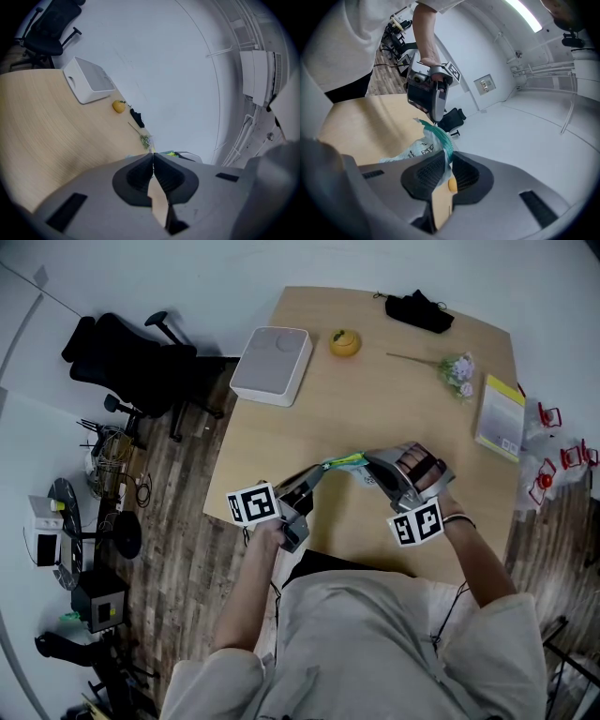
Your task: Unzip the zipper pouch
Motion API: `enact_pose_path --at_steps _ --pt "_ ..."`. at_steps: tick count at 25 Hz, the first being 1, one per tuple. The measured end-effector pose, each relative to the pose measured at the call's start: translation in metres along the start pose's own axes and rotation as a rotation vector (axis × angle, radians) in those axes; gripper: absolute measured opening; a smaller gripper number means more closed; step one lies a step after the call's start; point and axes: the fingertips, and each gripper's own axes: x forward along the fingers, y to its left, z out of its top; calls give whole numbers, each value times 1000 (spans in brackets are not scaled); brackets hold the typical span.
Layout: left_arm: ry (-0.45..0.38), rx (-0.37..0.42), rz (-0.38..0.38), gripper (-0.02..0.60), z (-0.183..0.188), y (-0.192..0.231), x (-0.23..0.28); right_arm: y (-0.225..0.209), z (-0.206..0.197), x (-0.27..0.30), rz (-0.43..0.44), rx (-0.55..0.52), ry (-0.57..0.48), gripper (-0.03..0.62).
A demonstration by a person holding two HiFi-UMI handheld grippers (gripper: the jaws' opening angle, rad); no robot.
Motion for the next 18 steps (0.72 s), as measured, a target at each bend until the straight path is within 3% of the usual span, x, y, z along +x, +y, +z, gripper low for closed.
enact_pose_path --at_steps 9,18 --pt "17 7 41 25 -3 14 -8 1 -15 -10 -7 19 29 55" --pt "-22 9 53 25 7 24 -24 -2 -26 -18 5 6 50 55"
